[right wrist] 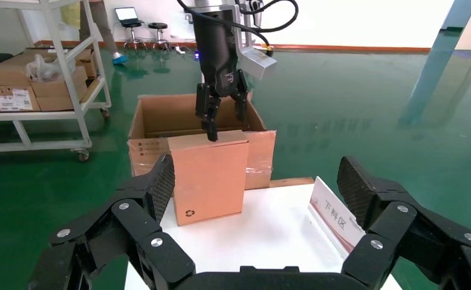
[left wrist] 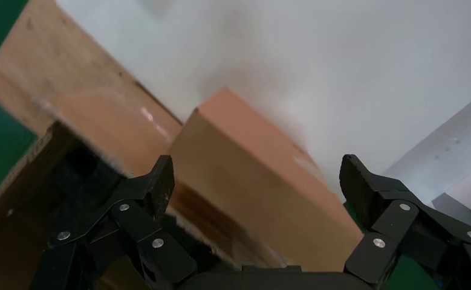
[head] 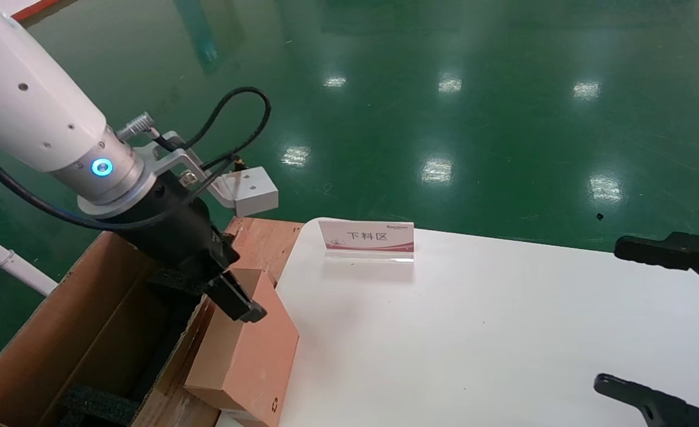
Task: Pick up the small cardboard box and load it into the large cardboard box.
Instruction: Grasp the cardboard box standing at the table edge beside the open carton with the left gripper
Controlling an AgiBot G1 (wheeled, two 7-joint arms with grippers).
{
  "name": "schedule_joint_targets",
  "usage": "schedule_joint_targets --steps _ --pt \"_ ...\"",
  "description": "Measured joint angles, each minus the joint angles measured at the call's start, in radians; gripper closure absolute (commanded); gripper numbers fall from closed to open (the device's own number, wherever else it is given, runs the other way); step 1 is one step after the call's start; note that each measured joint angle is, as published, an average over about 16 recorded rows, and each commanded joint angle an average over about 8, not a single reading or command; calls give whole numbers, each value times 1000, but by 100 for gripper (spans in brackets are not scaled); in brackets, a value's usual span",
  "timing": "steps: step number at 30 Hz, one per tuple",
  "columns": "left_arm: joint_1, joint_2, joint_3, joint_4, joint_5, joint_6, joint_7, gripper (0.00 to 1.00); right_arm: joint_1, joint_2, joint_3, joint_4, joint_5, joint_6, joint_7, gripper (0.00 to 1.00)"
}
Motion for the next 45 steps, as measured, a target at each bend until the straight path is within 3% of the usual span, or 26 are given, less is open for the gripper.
schedule_joint_targets --steps 9,18,45 --pt "-86 12 165 -2 -62 -11 -69 0 0 0 -1 0 0 0 0 0" --pt "-116 8 265 -2 -113 -32 -93 0 0 1 -1 0 1 1 -1 0" --pt "-38 1 359 0 -100 -127 -108 0 1 1 -3 0 2 1 -2 0"
